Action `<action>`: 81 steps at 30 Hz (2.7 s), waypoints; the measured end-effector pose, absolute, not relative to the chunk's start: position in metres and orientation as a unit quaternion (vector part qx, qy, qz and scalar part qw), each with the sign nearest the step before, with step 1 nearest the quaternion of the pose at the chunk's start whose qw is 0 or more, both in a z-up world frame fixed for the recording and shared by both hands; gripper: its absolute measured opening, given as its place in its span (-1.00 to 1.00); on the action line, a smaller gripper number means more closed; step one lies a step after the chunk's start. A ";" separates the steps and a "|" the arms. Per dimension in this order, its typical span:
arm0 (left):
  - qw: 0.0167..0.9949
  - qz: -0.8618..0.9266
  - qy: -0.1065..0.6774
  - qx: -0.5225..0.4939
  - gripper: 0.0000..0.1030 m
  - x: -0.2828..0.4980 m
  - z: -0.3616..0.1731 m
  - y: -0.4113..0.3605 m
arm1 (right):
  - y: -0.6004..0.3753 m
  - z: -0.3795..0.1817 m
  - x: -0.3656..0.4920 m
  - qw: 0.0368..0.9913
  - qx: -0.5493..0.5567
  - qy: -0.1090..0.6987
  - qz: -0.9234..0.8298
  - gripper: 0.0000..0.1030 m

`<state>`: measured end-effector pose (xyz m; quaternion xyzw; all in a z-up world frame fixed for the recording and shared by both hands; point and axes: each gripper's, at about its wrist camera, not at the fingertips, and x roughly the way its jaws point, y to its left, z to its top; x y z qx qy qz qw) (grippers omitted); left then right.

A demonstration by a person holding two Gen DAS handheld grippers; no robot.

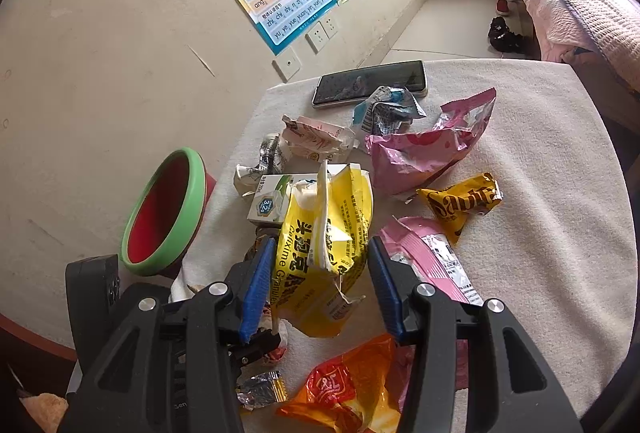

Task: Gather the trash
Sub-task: 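Grasp the crumpled brown paper with the left tool, then drop the brown paper in the bucket while the right tool drops the yellow bag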

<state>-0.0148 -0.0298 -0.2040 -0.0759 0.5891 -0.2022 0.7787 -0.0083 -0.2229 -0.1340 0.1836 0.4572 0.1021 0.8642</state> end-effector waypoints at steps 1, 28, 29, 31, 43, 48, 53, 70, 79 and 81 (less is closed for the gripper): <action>0.781 -0.201 0.587 -0.075 -0.21 -0.015 -0.202 -0.029 | -0.223 -0.133 -0.008 0.865 0.182 0.456 0.103 -0.10; 0.848 -0.121 0.501 -0.125 -0.21 0.005 -0.144 0.037 | -0.187 -0.123 -0.010 0.868 0.148 0.453 0.143 -0.10; 0.849 -0.118 0.499 -0.127 -0.21 0.006 -0.143 0.040 | -0.184 -0.122 -0.010 0.868 0.145 0.452 0.147 -0.10; 0.852 -0.111 0.494 -0.131 -0.21 0.008 -0.141 0.046 | -0.177 -0.120 -0.008 0.868 0.141 0.451 0.154 -0.10; 0.867 -0.064 0.469 -0.155 -0.21 0.020 -0.130 0.091 | -0.138 -0.119 -0.003 0.859 0.114 0.457 0.201 -0.10; 0.869 -0.048 0.466 -0.162 -0.21 0.020 -0.131 0.106 | -0.123 -0.119 0.004 0.854 0.107 0.461 0.216 -0.10; 0.869 -0.031 0.466 -0.167 -0.21 0.023 -0.134 0.121 | -0.109 -0.116 0.013 0.852 0.102 0.459 0.229 -0.10; 0.870 0.011 0.463 -0.171 -0.21 0.040 -0.140 0.164 | -0.063 -0.112 0.057 0.840 0.109 0.460 0.265 -0.09; 0.869 0.023 0.466 -0.166 -0.21 0.047 -0.144 0.182 | -0.034 -0.111 0.083 0.837 0.110 0.458 0.279 -0.09; 0.869 0.028 0.465 -0.168 -0.21 0.050 -0.144 0.187 | -0.028 -0.112 0.089 0.835 0.115 0.460 0.280 -0.09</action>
